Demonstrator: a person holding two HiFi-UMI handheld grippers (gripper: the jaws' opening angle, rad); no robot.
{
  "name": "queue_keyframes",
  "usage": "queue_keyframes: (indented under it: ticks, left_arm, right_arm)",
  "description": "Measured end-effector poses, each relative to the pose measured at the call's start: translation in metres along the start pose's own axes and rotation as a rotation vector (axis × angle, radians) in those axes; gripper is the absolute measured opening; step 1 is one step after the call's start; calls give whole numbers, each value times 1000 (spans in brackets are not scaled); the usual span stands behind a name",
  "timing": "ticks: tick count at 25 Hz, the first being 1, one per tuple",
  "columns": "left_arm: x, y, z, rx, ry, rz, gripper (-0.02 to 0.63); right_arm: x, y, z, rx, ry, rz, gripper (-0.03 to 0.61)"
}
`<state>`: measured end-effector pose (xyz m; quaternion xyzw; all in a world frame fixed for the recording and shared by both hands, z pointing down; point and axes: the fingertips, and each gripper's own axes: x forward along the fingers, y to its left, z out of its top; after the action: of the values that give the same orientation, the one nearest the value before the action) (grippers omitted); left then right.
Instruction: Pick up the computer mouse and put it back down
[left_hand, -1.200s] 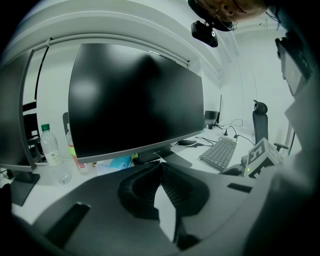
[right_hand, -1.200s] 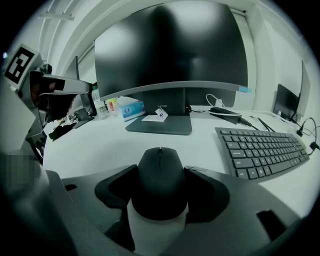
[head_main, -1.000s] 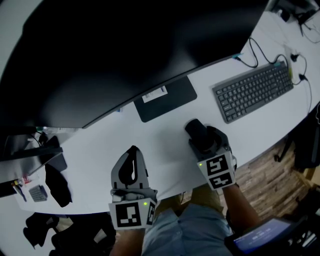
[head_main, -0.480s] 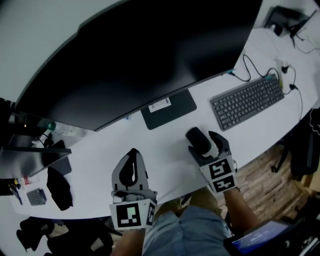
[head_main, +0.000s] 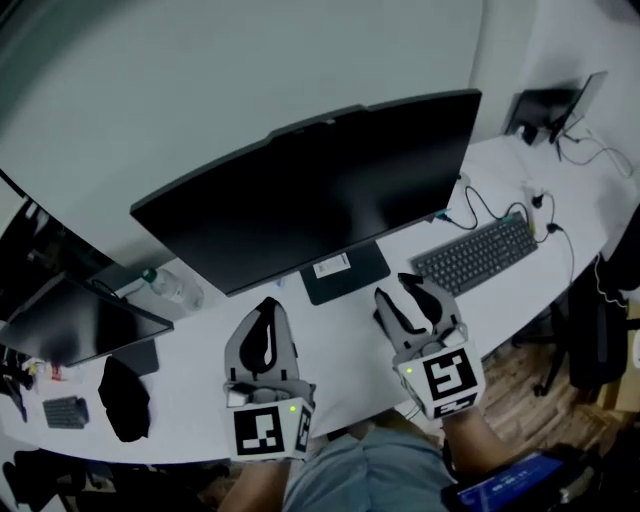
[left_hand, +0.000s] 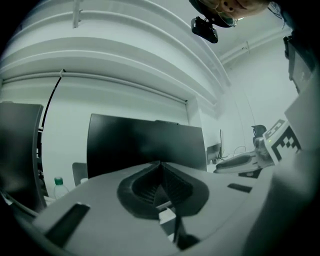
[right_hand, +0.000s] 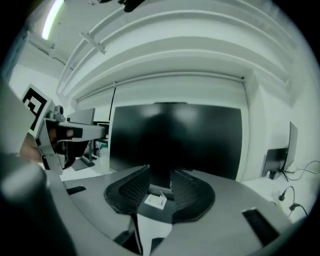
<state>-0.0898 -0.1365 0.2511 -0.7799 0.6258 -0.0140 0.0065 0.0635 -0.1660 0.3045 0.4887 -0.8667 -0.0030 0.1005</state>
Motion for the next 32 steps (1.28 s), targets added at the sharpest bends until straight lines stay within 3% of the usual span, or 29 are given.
queue_keyframes:
  ticks: [5,12,32]
  left_arm:
    - [-9,11,41,5,-95,11,8]
    - [-19,11,63,7,-151,-8,8]
    - [-19,2,52,-11,-129,-32,8]
  right_arm:
    - [-19,8,58,-49,-140,-36,20]
    - [-35,12,78,-81,-181,-79,15]
    - [-42,10,77,-79,-188,-103,14]
